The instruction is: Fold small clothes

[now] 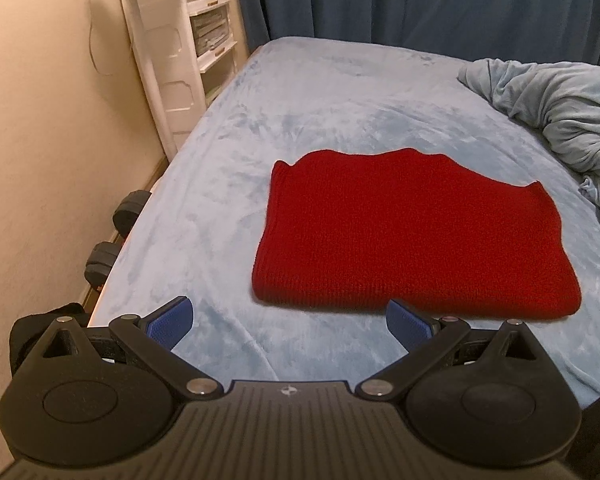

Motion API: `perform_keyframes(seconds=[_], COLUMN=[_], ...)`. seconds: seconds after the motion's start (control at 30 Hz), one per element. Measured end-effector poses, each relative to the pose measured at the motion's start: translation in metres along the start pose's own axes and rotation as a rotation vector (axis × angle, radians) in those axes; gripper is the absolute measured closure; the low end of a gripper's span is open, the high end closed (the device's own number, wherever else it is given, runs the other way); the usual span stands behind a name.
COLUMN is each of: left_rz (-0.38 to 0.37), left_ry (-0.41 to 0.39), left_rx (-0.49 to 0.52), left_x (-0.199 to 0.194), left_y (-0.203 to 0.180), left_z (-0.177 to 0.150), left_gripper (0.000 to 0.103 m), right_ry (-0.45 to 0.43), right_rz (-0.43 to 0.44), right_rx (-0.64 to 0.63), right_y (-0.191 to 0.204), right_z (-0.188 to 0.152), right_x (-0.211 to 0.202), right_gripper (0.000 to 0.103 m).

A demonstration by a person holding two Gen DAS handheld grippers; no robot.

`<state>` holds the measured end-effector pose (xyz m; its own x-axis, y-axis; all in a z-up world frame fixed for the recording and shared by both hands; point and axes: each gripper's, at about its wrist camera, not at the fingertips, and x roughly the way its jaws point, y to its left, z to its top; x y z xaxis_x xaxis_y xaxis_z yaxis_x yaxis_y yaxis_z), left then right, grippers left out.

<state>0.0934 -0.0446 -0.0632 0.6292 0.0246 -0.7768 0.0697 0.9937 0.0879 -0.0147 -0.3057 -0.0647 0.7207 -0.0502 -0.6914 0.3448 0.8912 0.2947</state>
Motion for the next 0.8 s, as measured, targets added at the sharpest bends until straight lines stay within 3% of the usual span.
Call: perform_keyframes(seconds=[0.33,0.6,0.73,0.8], left_rz=[0.038,0.059,0.1,0.127], left_ry=[0.039,0.051,0.028,0.022], left_rx=[-0.026,-0.031,-0.014,0.01], left_x=[0.044,0.07,0.096,0.114], left_y=[0.002,0.0,0.001,0.003], left_z=[0.02,0.03,0.026,0.022], left_gripper=[0.0,0.0,0.0,0.0], right_ry=[0.034,0.078,0.028,0.014], right_rz=[-0.049,-0.04,0.025,0.017], right_rx=[0.122,0.215,0.325,0.382], right_y=[-0.028,-0.046,-0.065,-0.079], right_z=[0.019,0.024,0.02,0.016], right_x=[0.05,0.08,0.093,0.107], right_gripper=[0.02,0.02,0.017,0.017])
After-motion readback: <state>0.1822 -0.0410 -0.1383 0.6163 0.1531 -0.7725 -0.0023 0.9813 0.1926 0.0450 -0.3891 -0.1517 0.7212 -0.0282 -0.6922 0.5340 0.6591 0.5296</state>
